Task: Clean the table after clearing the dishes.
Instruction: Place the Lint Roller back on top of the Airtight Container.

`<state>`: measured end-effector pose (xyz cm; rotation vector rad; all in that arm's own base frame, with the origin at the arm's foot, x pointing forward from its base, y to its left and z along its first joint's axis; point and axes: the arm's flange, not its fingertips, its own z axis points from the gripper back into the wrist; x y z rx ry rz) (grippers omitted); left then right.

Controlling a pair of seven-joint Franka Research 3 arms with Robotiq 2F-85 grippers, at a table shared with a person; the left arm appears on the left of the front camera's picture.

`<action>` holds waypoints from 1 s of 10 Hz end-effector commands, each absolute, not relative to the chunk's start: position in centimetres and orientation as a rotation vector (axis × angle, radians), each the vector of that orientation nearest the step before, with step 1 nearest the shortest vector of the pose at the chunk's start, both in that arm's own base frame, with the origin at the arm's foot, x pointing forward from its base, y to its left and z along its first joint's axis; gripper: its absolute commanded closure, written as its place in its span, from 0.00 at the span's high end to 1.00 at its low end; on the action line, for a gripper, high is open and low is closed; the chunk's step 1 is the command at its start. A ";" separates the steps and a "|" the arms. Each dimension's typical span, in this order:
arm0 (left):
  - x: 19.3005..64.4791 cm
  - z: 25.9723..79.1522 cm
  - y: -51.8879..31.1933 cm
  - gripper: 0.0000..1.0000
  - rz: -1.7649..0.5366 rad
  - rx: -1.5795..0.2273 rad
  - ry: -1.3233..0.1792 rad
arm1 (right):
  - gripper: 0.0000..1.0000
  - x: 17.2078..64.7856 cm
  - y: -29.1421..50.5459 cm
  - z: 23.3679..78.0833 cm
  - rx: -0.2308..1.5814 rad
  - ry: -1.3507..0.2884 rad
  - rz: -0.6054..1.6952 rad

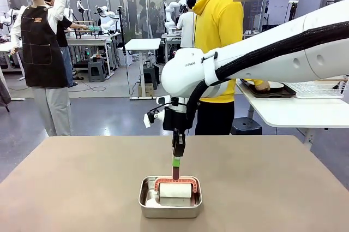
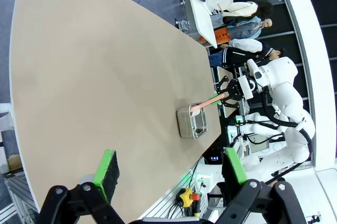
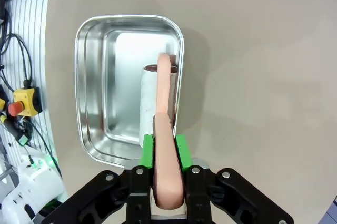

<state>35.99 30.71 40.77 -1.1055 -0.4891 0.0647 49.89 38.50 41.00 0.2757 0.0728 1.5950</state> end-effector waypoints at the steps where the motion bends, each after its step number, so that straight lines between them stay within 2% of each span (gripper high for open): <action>1: 35.7 40.8 30.8 1.00 0.054 -1.121 -0.505 | 0.21 49.6 36.5 38.0 0.218 0.030 1.584; 8: 35.7 40.8 30.8 1.00 0.054 -1.121 -0.505 | 0.21 49.2 37.3 37.0 0.125 0.061 1.575; 9: 35.7 40.8 30.8 1.00 0.054 -1.121 -0.505 | 0.35 49.3 37.2 37.5 0.125 0.049 1.576; 10: 35.7 40.8 30.8 1.00 0.054 -1.121 -0.505 | 0.35 49.4 37.3 38.4 0.123 0.036 1.575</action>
